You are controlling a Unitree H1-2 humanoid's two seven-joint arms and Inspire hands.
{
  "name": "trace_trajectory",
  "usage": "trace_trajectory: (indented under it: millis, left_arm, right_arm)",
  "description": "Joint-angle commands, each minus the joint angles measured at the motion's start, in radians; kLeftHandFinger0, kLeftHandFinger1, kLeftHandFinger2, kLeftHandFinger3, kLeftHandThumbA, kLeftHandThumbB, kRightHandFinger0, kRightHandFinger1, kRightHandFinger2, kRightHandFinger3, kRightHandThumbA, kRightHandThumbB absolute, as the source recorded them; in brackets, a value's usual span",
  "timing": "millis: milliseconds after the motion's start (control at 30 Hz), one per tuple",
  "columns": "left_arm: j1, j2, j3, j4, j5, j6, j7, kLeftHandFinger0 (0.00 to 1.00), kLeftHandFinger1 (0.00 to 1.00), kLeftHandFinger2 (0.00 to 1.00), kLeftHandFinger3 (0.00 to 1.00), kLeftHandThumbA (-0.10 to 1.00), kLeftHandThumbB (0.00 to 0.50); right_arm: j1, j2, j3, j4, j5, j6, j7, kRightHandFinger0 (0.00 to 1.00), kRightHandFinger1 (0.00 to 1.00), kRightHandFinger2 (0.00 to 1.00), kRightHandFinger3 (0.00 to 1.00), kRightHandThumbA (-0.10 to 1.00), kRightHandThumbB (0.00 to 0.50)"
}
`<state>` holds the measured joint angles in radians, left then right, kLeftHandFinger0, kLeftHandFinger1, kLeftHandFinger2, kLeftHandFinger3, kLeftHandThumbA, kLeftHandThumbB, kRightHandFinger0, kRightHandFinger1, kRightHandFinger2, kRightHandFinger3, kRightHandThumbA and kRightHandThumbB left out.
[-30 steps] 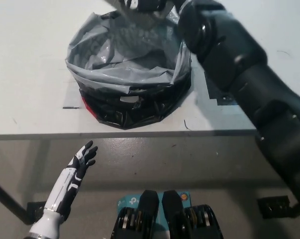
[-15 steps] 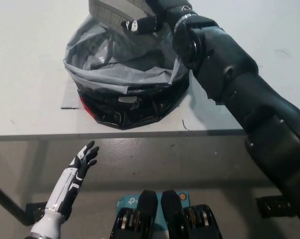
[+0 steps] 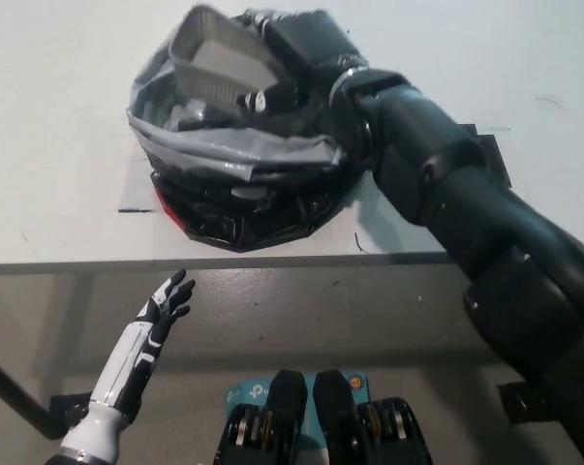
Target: Use the right hand to pick up a small rectangular container and put it into a plastic bag and lift the bag
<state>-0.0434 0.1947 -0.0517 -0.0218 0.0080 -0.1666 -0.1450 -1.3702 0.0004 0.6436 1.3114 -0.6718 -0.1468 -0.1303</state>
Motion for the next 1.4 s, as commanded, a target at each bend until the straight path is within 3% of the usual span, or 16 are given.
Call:
trace_trajectory:
  millis: [0,33,67,100,133,167,200,267,300,367,700,767,900,1067,1233,1367]
  left_arm:
    - [-0.017,0.012,-0.005,-0.018,0.017,-0.029,-0.010,1.00,1.00,1.00,1.00,1.00,0.297]
    - [-0.017,0.012,-0.005,-0.019,0.018,-0.029,-0.010,1.00,1.00,1.00,1.00,1.00,0.297]
    - [-0.017,0.011,-0.005,-0.019,0.017,-0.030,-0.011,1.00,1.00,1.00,1.00,0.99,0.294]
    - [-0.022,0.011,-0.006,-0.015,0.022,-0.034,-0.010,1.00,1.00,1.00,1.00,0.99,0.287]
    - [-0.023,0.011,-0.007,-0.015,0.024,-0.034,-0.009,1.00,1.00,1.00,1.00,1.00,0.287]
    - [-0.023,0.011,-0.007,-0.015,0.025,-0.032,-0.009,1.00,1.00,1.00,1.00,1.00,0.286]
    - [-0.026,0.011,-0.007,-0.015,0.023,-0.030,-0.010,1.00,1.00,1.00,1.00,0.99,0.287]
    - [-0.030,0.011,-0.008,-0.017,0.020,-0.024,-0.013,1.00,1.00,1.00,1.00,1.00,0.295]
    - [-0.032,0.010,-0.007,-0.017,0.018,-0.025,-0.013,1.00,1.00,1.00,1.00,1.00,0.301]
    - [-0.033,0.009,-0.005,-0.013,0.009,-0.028,-0.015,1.00,1.00,1.00,1.00,0.99,0.292]
    - [-0.046,0.010,-0.002,-0.004,0.008,-0.032,-0.012,1.00,1.00,1.00,1.00,0.99,0.286]
    - [-0.045,0.009,-0.001,-0.006,0.004,-0.030,-0.014,1.00,1.00,1.00,1.00,0.99,0.283]
    - [-0.042,0.009,0.000,-0.010,0.002,-0.021,-0.013,1.00,1.00,1.00,1.00,0.99,0.289]
    - [-0.046,0.007,0.000,-0.013,0.010,-0.014,-0.009,1.00,1.00,1.00,1.00,1.00,0.294]
    - [-0.048,0.011,0.002,-0.013,0.002,-0.004,-0.013,1.00,1.00,1.00,1.00,1.00,0.301]
    - [-0.047,0.008,0.003,-0.010,-0.006,-0.006,-0.015,1.00,1.00,1.00,1.00,1.00,0.300]
  right_arm:
    - [-0.054,0.001,-0.006,0.000,0.012,-0.074,0.075,0.12,0.30,0.49,0.47,0.14,0.289]
    - [-0.057,0.002,-0.009,0.000,0.015,-0.070,0.089,0.12,0.30,0.49,0.47,0.14,0.289]
    - [-0.059,0.001,-0.014,-0.001,0.023,-0.068,0.110,0.22,0.36,0.53,0.55,0.28,0.331]
    - [-0.064,-0.004,-0.041,-0.004,0.058,-0.072,0.178,0.55,0.75,0.91,0.98,0.51,0.443]
    - [-0.066,-0.006,-0.053,-0.005,0.073,-0.073,0.209,0.67,0.86,0.99,1.00,0.55,0.456]
    - [-0.070,-0.008,-0.073,-0.003,0.095,-0.066,0.258,0.90,1.00,1.00,1.00,0.61,0.491]
    - [-0.075,-0.009,-0.085,0.000,0.106,-0.059,0.285,1.00,1.00,1.00,1.00,0.65,0.500]
    - [-0.084,-0.014,-0.099,0.000,0.115,-0.045,0.330,1.00,1.00,1.00,1.00,0.72,0.500]
    - [-0.092,-0.016,-0.097,0.001,0.109,-0.037,0.349,1.00,1.00,1.00,1.00,0.81,0.500]
    - [-0.097,-0.022,-0.096,-0.008,0.093,-0.021,0.351,1.00,1.00,1.00,1.00,0.86,0.500]
    - [-0.136,-0.065,-0.163,-0.036,0.128,-0.065,0.292,1.00,1.00,1.00,1.00,1.00,0.500]
    - [-0.143,-0.069,-0.195,-0.049,0.147,-0.074,0.259,1.00,1.00,1.00,1.00,0.96,0.500]
    - [-0.162,-0.079,-0.240,-0.078,0.158,-0.072,0.231,1.00,1.00,1.00,1.00,1.00,0.500]
    - [-0.160,-0.103,-0.283,-0.121,0.164,-0.089,0.156,1.00,1.00,1.00,1.00,0.95,0.497]
    - [-0.165,-0.117,-0.304,-0.111,0.158,-0.116,0.102,1.00,1.00,1.00,1.00,0.97,0.500]
    - [-0.167,-0.132,-0.303,-0.085,0.149,-0.112,0.084,1.00,1.00,1.00,1.00,0.91,0.500]
